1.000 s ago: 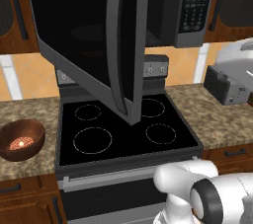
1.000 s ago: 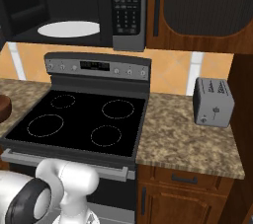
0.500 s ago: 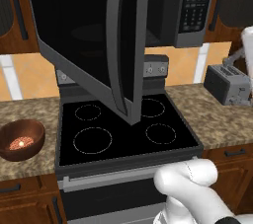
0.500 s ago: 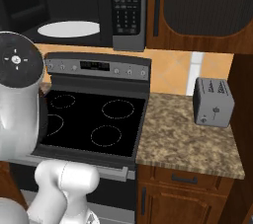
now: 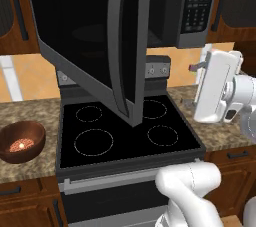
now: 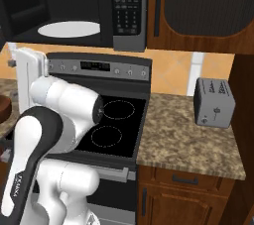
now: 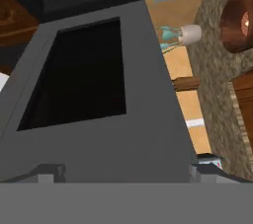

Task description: Open the microwave, place the bowl with waffle inside the microwave, then close the microwave door and turn it on.

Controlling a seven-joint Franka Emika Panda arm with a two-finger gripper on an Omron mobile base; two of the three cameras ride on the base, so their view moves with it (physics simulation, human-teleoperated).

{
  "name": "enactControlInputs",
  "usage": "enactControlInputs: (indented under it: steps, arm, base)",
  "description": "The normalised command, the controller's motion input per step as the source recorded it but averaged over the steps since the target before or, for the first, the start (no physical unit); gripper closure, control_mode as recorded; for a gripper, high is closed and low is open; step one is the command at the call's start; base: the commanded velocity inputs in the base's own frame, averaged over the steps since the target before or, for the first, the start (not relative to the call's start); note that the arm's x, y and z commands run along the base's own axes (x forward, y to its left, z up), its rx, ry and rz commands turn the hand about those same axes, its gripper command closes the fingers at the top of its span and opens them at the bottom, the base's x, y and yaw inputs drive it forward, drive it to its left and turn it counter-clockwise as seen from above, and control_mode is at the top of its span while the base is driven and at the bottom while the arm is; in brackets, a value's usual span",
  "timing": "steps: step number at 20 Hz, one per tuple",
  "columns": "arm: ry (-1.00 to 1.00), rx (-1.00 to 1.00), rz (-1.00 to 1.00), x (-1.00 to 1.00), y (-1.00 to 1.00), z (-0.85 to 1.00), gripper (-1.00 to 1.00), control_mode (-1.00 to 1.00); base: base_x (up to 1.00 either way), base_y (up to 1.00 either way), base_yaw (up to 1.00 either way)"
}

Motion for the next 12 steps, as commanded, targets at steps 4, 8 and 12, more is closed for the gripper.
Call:
enactControlInputs:
  steps: [4, 8, 12]
  arm:
    - [0.20, -0.05, 0.21, 0.39, 0.33, 0.37, -1.00, -1.00]
    - [0.12, -0.02, 0.14, 0.21, 0.82, 0.26, -1.00, -1.00]
    - [0.05, 0.00, 0.16, 0.31, 0.96, 0.04, -1.00, -1.00]
  base:
    - [0.00, 0.00, 0.00]
    - [0.00, 0.00, 0.00]
    - [0.00, 0.00, 0.00]
